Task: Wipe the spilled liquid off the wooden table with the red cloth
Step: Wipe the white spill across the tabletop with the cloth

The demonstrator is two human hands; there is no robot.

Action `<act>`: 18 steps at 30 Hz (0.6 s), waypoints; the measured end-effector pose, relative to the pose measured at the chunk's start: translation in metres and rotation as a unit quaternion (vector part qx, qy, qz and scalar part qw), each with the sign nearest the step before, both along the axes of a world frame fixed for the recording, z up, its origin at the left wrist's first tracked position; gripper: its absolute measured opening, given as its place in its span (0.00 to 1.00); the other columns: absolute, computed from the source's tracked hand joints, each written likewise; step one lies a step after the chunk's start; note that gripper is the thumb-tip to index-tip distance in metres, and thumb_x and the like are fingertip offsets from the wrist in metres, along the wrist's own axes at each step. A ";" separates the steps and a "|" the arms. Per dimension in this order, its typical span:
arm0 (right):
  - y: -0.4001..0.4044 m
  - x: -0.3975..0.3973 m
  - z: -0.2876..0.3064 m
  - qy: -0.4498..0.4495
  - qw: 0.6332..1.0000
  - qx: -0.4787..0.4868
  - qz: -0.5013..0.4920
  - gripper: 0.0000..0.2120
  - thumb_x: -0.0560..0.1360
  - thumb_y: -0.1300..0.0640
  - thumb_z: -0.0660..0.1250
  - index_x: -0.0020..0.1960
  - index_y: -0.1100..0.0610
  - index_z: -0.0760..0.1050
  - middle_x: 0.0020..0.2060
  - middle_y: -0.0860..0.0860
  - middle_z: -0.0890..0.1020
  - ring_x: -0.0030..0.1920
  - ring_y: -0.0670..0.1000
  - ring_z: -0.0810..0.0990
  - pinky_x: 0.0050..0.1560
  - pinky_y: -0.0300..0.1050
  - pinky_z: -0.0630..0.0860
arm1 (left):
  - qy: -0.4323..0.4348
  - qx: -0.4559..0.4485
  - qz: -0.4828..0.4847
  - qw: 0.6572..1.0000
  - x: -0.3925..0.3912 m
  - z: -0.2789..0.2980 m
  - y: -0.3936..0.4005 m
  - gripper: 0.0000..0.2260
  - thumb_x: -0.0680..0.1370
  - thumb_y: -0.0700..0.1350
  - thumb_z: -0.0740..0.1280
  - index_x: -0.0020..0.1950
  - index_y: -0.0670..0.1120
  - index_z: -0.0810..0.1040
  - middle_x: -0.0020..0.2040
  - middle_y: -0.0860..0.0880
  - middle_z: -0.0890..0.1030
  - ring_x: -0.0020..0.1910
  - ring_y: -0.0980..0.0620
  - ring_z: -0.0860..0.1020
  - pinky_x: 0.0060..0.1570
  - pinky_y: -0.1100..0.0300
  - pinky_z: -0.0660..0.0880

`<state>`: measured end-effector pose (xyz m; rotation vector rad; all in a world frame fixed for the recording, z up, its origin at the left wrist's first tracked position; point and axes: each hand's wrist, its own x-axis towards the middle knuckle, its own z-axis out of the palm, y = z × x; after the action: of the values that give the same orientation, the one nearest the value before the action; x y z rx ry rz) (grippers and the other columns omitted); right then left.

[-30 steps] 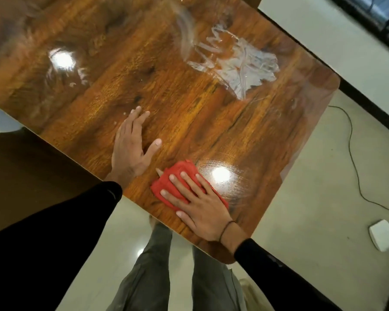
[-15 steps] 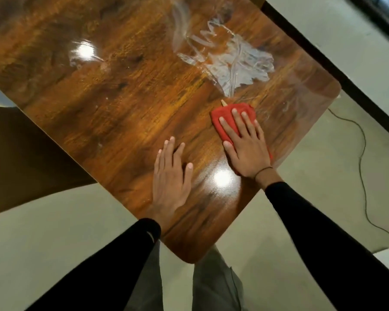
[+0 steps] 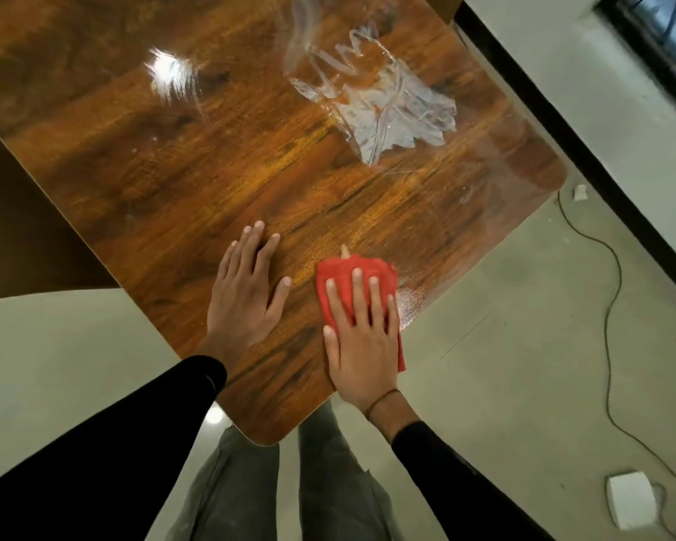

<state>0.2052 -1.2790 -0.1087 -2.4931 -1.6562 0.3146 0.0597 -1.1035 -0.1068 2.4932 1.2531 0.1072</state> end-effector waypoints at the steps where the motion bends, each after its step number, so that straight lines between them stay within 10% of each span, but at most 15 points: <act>1: -0.012 0.010 -0.002 0.000 0.998 -0.005 0.063 0.33 0.91 0.40 0.48 0.94 0.47 0.48 0.93 0.55 0.46 0.92 0.62 0.46 0.89 0.71 0.51 | -0.001 0.003 0.001 1.000 0.000 0.000 0.000 0.31 0.88 0.59 0.58 0.88 0.48 0.60 0.90 0.45 0.55 0.90 0.45 0.53 0.88 0.50 0.45; 6: -0.020 0.103 -0.004 -0.042 0.964 -0.027 0.263 0.31 0.92 0.39 0.46 0.93 0.44 0.50 0.93 0.54 0.48 0.92 0.61 0.48 0.90 0.67 0.48 | 0.008 0.009 -0.004 1.000 0.000 0.000 0.001 0.31 0.88 0.60 0.57 0.89 0.47 0.59 0.91 0.44 0.54 0.90 0.45 0.51 0.88 0.51 0.44; 18: 0.031 0.124 0.011 -0.039 0.991 -0.006 -0.124 0.32 0.89 0.45 0.54 0.92 0.48 0.58 0.92 0.57 0.55 0.91 0.63 0.55 0.88 0.70 0.54 | 0.015 0.003 -0.016 1.000 -0.002 0.004 0.002 0.31 0.89 0.59 0.55 0.89 0.45 0.59 0.90 0.42 0.54 0.90 0.45 0.50 0.89 0.44 0.50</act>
<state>0.3288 -1.2482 -0.0976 -2.7139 -1.3498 0.2011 0.0574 -1.1019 -0.1031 2.5282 1.2249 0.0670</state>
